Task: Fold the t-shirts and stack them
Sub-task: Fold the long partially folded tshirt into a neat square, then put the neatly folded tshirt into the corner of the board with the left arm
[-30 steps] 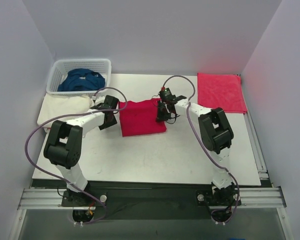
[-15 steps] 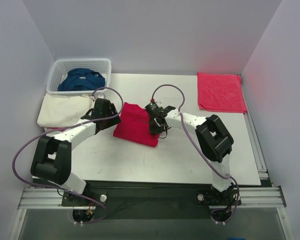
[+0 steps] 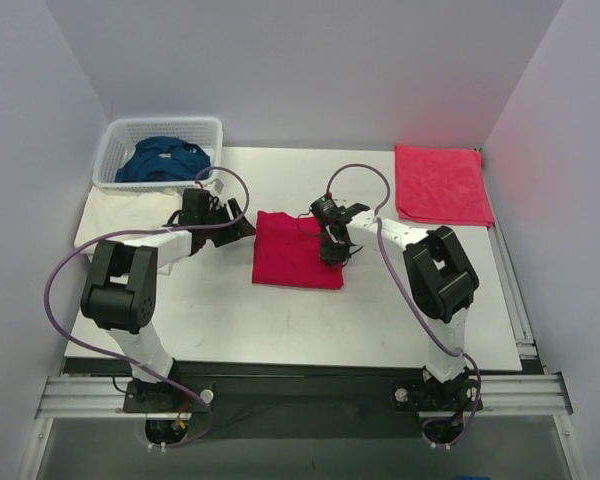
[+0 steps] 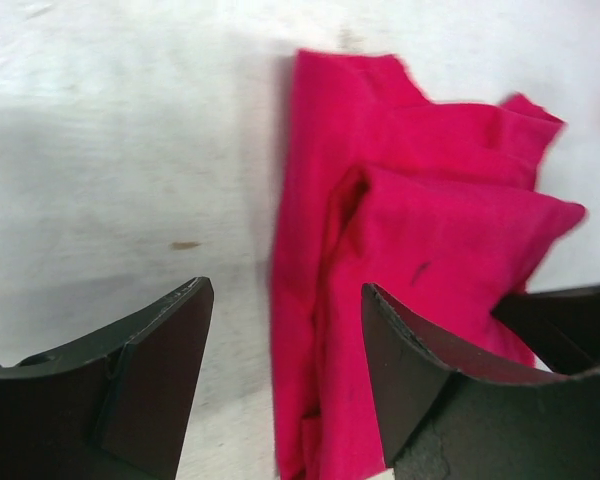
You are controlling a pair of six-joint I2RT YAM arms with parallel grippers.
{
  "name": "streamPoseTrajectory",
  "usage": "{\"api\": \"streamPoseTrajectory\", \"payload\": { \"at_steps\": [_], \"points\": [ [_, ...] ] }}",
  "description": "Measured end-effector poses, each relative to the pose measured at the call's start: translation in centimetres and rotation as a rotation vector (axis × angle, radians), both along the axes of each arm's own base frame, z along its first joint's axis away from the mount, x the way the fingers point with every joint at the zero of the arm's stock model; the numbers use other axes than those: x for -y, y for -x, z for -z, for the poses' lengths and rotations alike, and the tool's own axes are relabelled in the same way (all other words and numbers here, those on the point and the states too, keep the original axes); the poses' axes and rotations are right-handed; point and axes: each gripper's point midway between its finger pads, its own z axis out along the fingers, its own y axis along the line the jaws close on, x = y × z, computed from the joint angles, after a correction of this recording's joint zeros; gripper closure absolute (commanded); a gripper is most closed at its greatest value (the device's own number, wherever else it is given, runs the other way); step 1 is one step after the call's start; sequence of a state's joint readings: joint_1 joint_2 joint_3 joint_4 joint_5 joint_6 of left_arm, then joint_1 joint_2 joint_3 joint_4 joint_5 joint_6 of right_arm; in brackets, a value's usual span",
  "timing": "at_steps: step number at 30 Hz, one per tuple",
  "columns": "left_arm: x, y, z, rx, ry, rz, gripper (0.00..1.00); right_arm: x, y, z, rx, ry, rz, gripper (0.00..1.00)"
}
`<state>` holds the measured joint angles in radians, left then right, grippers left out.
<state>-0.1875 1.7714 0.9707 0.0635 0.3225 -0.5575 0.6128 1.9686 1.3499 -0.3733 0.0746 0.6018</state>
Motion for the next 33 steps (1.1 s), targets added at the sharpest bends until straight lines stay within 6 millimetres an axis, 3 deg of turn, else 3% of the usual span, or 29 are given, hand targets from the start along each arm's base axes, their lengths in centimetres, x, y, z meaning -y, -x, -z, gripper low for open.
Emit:
{"api": "streamPoseTrajectory", "payload": {
  "at_steps": [4,9,11,24,28,33],
  "points": [
    [1.7,-0.3,-0.8,0.046,0.069,0.087,0.27,0.7,-0.3,0.0,-0.005,0.006,0.013,0.85],
    [2.5,0.2,1.6,-0.014,0.077,0.132,0.27,1.0,-0.3,0.0,-0.006,0.008,0.016,0.85],
    [2.8,0.2,1.5,-0.010,0.075,0.149,0.27,1.0,-0.4,0.0,-0.006,0.009,0.015,0.86],
    [8.0,3.2,1.7,-0.017,0.026,0.321,0.27,1.5,-0.4,0.0,-0.013,0.013,0.024,0.87],
    [8.0,3.2,2.1,-0.042,0.004,0.320,0.45,1.6,-0.4,0.0,-0.016,0.014,0.027,0.88],
    [7.1,3.1,3.2,-0.080,-0.054,0.284,0.85,1.7,-0.4,0.1,-0.017,0.014,0.030,0.88]
  ]
}}
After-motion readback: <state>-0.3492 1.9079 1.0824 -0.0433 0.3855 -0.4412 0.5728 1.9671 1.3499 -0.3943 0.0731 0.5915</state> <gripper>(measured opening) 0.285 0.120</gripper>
